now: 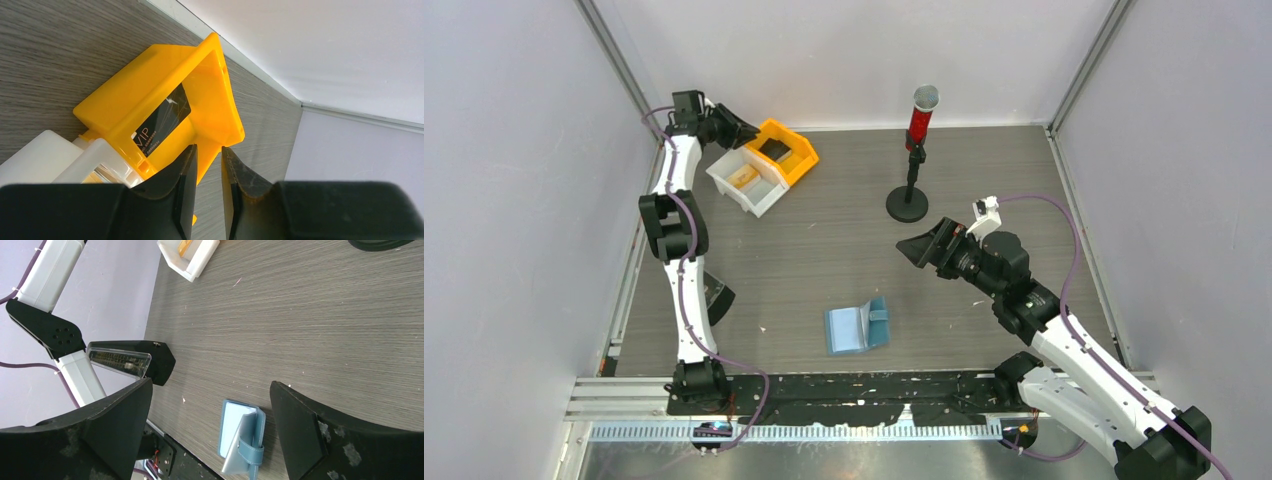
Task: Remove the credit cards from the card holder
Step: Place the credit card in the storage box, then remove the credit card from the card holder.
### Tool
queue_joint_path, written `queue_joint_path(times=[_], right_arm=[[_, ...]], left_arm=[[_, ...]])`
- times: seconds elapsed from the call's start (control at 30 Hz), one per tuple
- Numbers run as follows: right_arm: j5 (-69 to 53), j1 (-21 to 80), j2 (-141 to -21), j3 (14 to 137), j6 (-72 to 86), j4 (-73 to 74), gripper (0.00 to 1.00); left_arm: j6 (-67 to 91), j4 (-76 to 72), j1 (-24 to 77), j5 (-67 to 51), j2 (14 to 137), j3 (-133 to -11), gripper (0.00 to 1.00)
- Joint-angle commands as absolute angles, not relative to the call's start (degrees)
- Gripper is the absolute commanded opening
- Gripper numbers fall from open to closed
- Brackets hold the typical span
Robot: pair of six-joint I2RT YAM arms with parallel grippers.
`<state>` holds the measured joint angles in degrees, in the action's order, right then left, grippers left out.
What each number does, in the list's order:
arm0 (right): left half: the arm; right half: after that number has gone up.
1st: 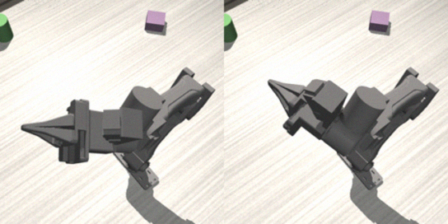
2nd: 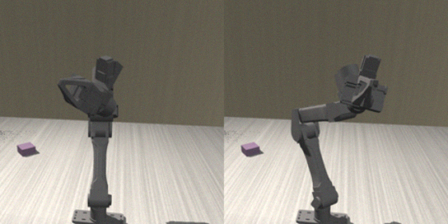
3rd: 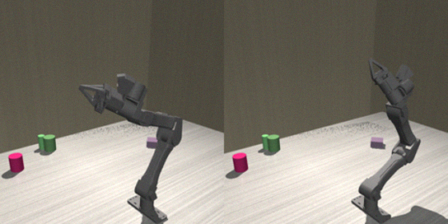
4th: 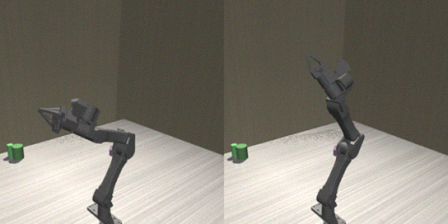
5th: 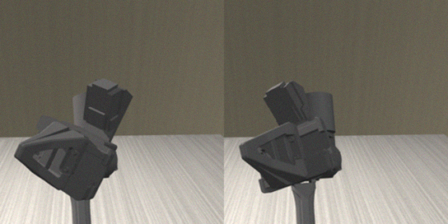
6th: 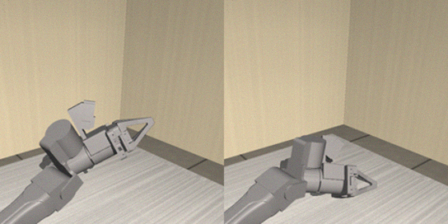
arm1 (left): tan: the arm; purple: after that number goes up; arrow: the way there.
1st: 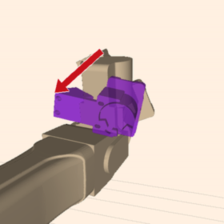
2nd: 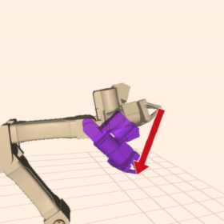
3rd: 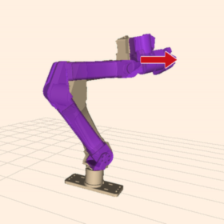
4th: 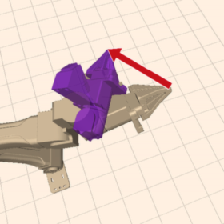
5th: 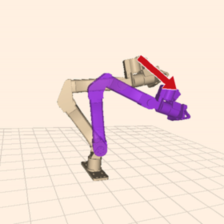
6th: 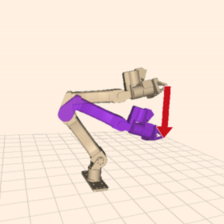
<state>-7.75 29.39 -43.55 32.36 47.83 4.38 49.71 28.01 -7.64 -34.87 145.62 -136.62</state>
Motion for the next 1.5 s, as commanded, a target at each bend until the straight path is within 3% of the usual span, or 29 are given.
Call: queue_joint_path(times=[0.0,0.33,0.67,0.87,1.17,1.47], right_arm=[[-7.0,29.0,-43.6,34.8,46.7,2.3,0.95],[-7.6,29.0,-45.5,35.0,46.4,2.0,0.95],[-10.2,29.0,-50.2,36.4,45.4,5.5,1.00],[-12.7,29.0,-52.9,37.3,44.3,8.7,0.87],[-13.9,32.4,-53.6,37.1,46.4,9.5,0.57],[-1.0,46.8,-54.8,38.3,53.4,14.2,0.58]], left_arm=[[50.8,24.2,-8.1,-37.0,142.6,-136.0,0.27],[47.1,26.6,-7.6,-37.6,140.3,-134.9,0.26],[38.5,33.9,-4.9,-38.4,126.9,-126.3,0.26],[33.2,44.9,-0.7,-38.2,117.5,-119.2,0.26],[32.0,42.6,12.5,-36.3,93.7,-88.0,0.31],[30.4,43.1,18.1,-32.3,75.4,-68.8,0.35]])
